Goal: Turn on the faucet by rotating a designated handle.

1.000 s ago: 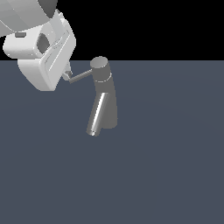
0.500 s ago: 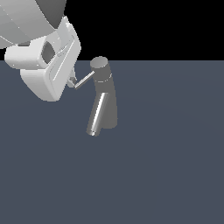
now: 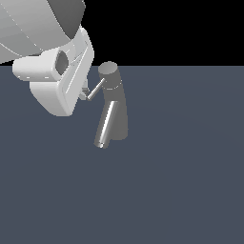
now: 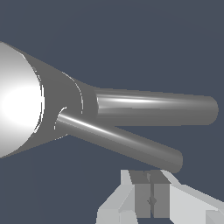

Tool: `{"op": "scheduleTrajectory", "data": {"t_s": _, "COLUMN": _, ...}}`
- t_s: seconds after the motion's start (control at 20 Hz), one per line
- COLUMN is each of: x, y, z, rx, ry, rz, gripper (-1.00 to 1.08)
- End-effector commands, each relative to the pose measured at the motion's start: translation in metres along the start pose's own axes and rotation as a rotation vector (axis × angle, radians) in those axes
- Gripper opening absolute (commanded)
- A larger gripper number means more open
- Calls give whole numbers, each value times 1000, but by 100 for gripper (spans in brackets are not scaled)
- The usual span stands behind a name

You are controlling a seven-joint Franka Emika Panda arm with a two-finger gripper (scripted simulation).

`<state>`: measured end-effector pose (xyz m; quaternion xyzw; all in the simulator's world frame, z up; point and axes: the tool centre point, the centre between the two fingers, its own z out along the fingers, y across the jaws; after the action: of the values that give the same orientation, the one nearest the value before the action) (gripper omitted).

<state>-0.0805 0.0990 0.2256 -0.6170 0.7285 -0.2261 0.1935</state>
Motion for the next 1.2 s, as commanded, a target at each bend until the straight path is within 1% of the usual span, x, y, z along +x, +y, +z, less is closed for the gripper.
{"op": "scheduleTrajectory", "data": {"t_s": 0.0, "x": 23, "y": 2, "z": 2, "rx": -7, "ry": 17, "rz": 21, "gripper": -100}}
{"op": "scheduleTrajectory", "data": {"t_s": 0.65, "x": 79, "y": 11, "z": 1, "rx": -11, "ry": 25, "rz": 27, "gripper": -100}}
{"op": "scheduleTrajectory", "data": {"t_s": 0.7, "x": 79, "y": 11, "z": 1, "rx": -11, "ry": 25, "rz": 27, "gripper": -100}}
{"op": "scheduleTrajectory", "data": {"t_s": 0.75, "x": 52, "y": 6, "z": 1, "rx": -6, "ry": -7, "rz": -4, "gripper": -100}}
{"op": "scheduleTrajectory", "data": {"t_s": 1.15, "x": 84, "y": -11, "z": 1, "rx": -8, "ry": 5, "rz": 8, "gripper": -100}}
